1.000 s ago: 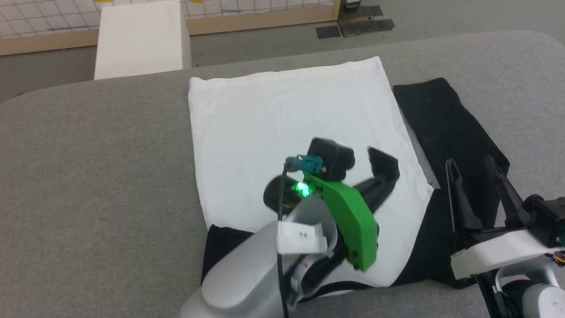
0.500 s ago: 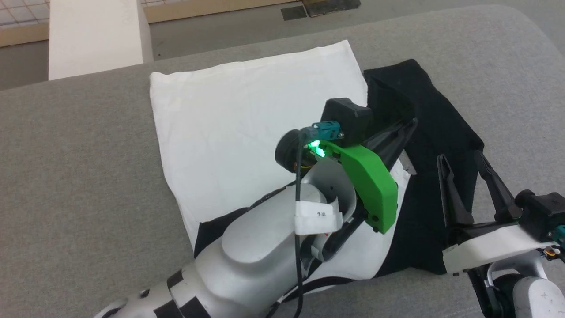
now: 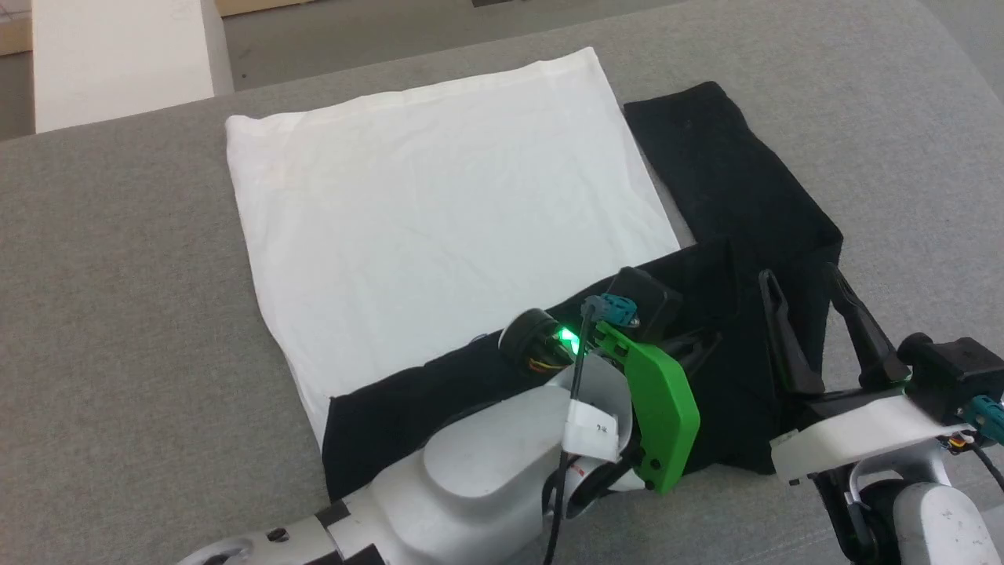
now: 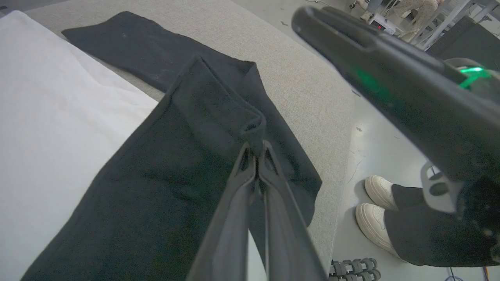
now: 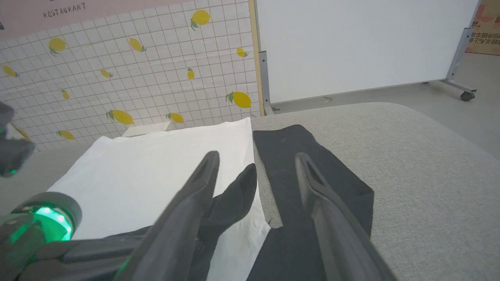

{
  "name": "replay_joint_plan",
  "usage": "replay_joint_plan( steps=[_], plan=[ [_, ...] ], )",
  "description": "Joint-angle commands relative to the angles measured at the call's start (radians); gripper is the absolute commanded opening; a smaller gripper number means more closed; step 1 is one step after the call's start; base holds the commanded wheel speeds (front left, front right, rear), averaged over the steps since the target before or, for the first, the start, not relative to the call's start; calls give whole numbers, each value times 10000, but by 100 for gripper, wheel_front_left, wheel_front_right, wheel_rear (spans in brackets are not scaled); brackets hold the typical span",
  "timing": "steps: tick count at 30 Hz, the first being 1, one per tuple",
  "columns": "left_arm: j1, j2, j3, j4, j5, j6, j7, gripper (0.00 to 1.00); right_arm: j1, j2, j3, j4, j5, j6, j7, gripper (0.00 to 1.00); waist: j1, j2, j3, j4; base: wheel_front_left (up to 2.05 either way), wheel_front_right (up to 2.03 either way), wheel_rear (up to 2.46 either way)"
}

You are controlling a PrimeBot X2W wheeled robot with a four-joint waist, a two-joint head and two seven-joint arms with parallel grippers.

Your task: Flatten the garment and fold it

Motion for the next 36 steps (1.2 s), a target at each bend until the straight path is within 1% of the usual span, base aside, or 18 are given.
replay_joint_plan(
  steps=[1, 2, 3, 4, 8, 12, 15, 16, 18, 22, 23, 27, 29, 32, 34, 36],
  plan=[
    [-40, -19, -98, 71, -154, -67, -11, 0, -191, 13, 50, 76, 81, -15, -83, 100, 0, -1, 23, -78, 0, 0, 0],
    [-16, -20, -161, 116, -235, -71, -7, 0, -206, 13, 62, 114, 92, -15, -96, 100, 0, -1, 22, -101, 0, 0, 0],
    [-11, -20, -225, 152, -295, -48, -51, 44, -220, 13, 63, 155, 107, -15, -112, 100, 0, -1, 14, -121, 0, 0, 0],
    [1, -20, -259, 151, -366, -28, -102, 100, -226, 13, 55, 181, 115, -15, -124, 100, 0, -1, 3, -128, 0, 0, 0],
    [-6, -20, -190, -71, -864, 33, -547, 100, -152, 13, -104, 241, 76, -15, -143, 100, 0, -1, -132, 7, 0, 0, 0],
    [-56, -20, 302, -564, -1482, 104, -1309, 100, -5, 13, -334, 167, -46, -15, -24, 100, 0, -1, -369, 274, 0, 0, 0],
    [-21, 65, 749, -737, -1543, 271, -1992, 100, 46, 13, -461, 47, -117, -15, 98, 100, 0, -1, -555, 488, 0, 0, 0],
    [22, 213, 869, -765, -1482, 340, -2213, 100, 76, 13, -516, -3, -140, -15, 141, 100, 0, -1, -616, 562, 0, 0, 0],
    [186, 720, 1142, -850, -1233, 616, -2629, 100, 158, 13, -643, -134, -210, -15, 258, 100, 0, -1, -740, 729, 0, 0, 0],
    [915, 1988, 2028, -1303, -628, 1336, -3056, 100, 327, 13, -916, -384, -311, -15, 472, 100, 0, -1, -939, 1077, 0, 0, 0],
    [1164, 2361, 2325, -1473, -364, 1571, -3090, 100, 369, 13, -980, -435, -319, -15, 521, 100, 0, -1, -985, 1173, 0, 0, 0],
    [2330, 3379, 3864, -2382, 869, 2268, -3111, 100, 494, 13, -1191, -532, -370, -15, 657, 100, 0, -1, -1075, 1520, 0, 0, 0],
    [2976, 3746, 4612, -2802, 1564, 2479, -3113, 100, 480, 13, -1253, -490, -390, -15, 692, 100, 0, -1, -1080, 1648, 0, 0, 0],
    [3979, 4107, 5677, -3285, 2474, 2616, -3114, 100, 380, 13, -1340, -372, -403, -15, 732, 100, 0, -1, -1037, 1813, 0, 0, 0],
    [4511, 4178, 6316, -3544, 2859, 2596, -3115, 100, 273, 13, -1433, -284, -431, -15, 762, 100, 0, -1, -963, 1885, 0, 0, 0],
    [5046, 4221, 6949, -3786, 3271, 2483, -3115, 100, 68, 13, -1608, -139, -596, -15, 850, 100, 0, -1, -839, 1960, 0, 0, 0]
  ],
)
